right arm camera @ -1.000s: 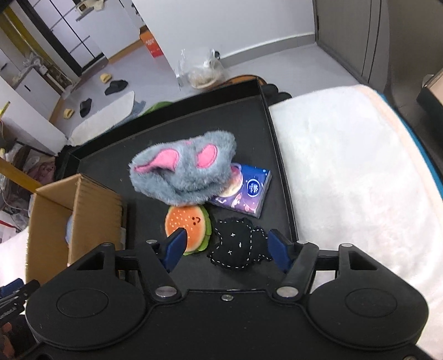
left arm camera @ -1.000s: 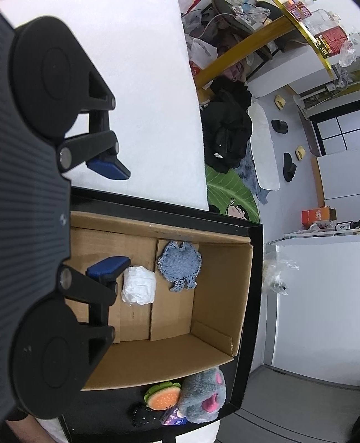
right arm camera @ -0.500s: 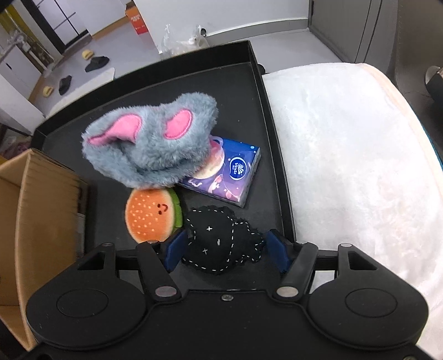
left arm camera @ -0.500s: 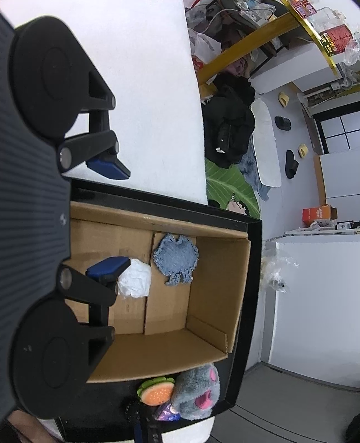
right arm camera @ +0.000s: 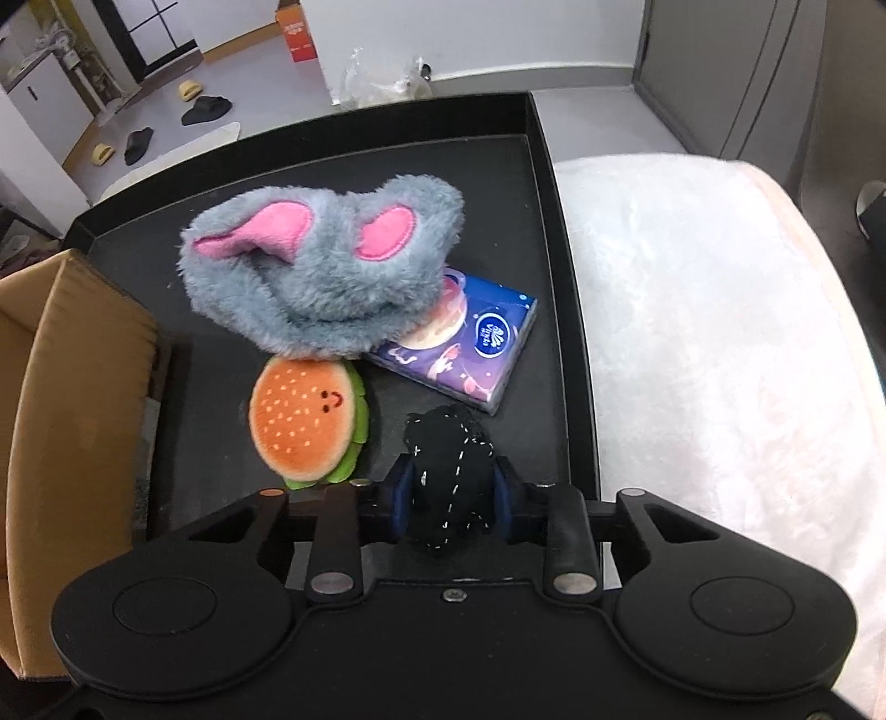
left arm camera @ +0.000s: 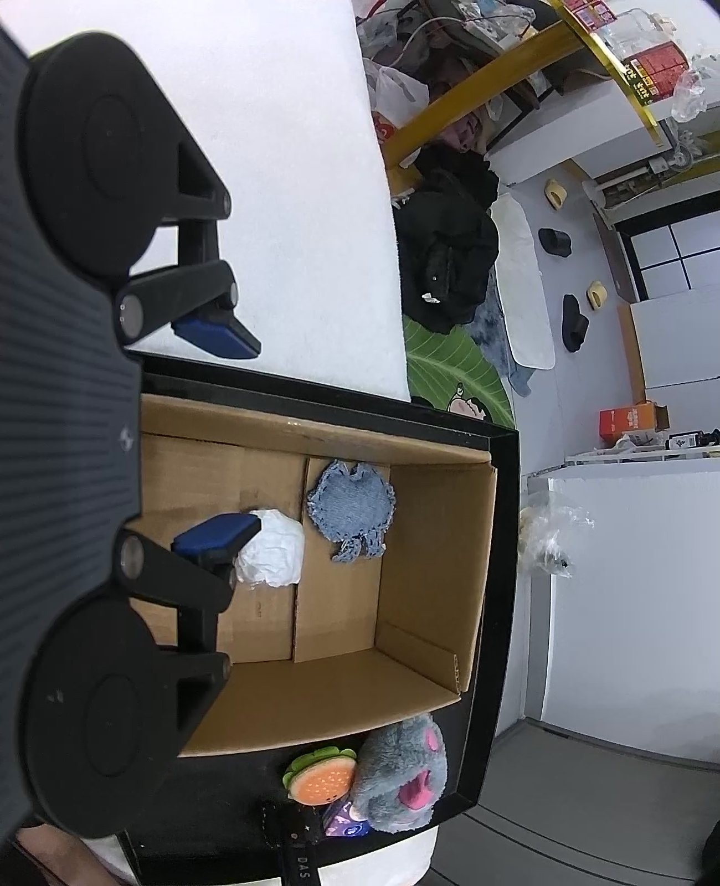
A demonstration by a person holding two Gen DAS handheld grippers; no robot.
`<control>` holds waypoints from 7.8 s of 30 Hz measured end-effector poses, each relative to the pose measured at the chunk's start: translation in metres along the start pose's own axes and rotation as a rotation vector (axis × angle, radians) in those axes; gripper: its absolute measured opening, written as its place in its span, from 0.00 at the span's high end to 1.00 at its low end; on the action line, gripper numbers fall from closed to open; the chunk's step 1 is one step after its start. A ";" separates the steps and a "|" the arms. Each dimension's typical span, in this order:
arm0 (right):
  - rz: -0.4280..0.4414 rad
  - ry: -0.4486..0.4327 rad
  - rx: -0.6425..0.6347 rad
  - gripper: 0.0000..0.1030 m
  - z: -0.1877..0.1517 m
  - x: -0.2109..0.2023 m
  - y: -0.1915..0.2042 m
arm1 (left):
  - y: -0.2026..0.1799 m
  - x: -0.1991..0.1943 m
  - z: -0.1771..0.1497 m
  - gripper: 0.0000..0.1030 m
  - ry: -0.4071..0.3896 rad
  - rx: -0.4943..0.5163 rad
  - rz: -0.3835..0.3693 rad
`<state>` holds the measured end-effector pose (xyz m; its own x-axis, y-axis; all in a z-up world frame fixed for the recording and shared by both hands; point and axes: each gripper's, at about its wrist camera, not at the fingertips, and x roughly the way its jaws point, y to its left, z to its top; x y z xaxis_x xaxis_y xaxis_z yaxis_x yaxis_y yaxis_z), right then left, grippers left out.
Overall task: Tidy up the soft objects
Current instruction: 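Close the right tool on the black star-stitched plush, then carry the black plush with the right tool into the box and release, then move the right tool to the burger plush and close on it, then carry the burger plush with the right tool into the box and release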
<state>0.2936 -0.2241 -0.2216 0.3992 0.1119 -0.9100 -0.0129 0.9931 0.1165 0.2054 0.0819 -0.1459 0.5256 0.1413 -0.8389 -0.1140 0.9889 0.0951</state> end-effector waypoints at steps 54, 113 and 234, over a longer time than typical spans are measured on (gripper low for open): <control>0.196 -0.211 -0.189 0.70 0.026 -0.095 0.149 | 0.036 0.019 -0.005 0.63 0.041 -0.146 -0.136; 0.151 -0.204 -0.098 0.23 0.034 -0.084 0.015 | 0.007 0.001 -0.004 0.55 -0.016 -0.024 0.019; 0.151 -0.296 -0.316 0.70 0.014 -0.114 0.130 | 0.029 0.019 0.006 0.51 0.045 -0.148 -0.120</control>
<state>0.2593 -0.1086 -0.0973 0.6151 0.2872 -0.7343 -0.3521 0.9333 0.0701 0.2166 0.1138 -0.1560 0.5053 0.0174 -0.8628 -0.1771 0.9806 -0.0840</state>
